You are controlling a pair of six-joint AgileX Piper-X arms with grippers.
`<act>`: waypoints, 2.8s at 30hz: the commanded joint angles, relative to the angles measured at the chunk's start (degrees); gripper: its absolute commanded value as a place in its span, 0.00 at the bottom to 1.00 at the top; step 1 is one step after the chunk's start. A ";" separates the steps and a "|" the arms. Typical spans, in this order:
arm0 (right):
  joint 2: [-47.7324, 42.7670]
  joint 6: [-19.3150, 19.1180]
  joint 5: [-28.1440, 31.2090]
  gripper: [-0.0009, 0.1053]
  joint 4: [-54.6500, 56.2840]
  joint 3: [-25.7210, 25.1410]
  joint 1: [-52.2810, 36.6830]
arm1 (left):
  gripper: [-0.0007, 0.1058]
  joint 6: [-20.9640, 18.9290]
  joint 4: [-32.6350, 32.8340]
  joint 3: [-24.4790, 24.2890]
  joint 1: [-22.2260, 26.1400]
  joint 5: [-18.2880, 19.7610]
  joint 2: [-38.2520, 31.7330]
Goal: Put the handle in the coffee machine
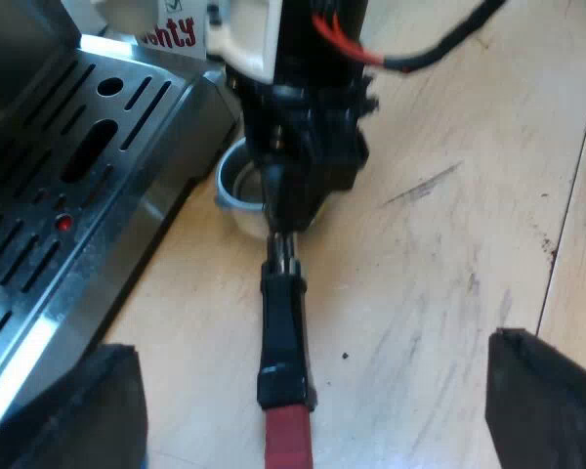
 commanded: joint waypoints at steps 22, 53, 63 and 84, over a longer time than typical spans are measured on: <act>-15.99 4.65 1.47 0.01 7.96 -0.37 -0.01 | 0.63 9.27 -0.24 -0.34 -0.15 3.03 6.26; -18.64 4.20 0.99 0.01 7.60 -0.37 -0.01 | 0.63 9.68 -11.61 -0.34 -1.50 4.98 32.53; -18.64 4.20 0.99 0.01 7.60 -0.37 -0.01 | 0.63 9.68 -13.46 -0.34 -1.50 4.98 37.17; -18.64 5.10 0.99 0.01 7.60 -0.37 -0.01 | 0.03 9.68 -9.31 -0.34 -1.50 6.01 37.19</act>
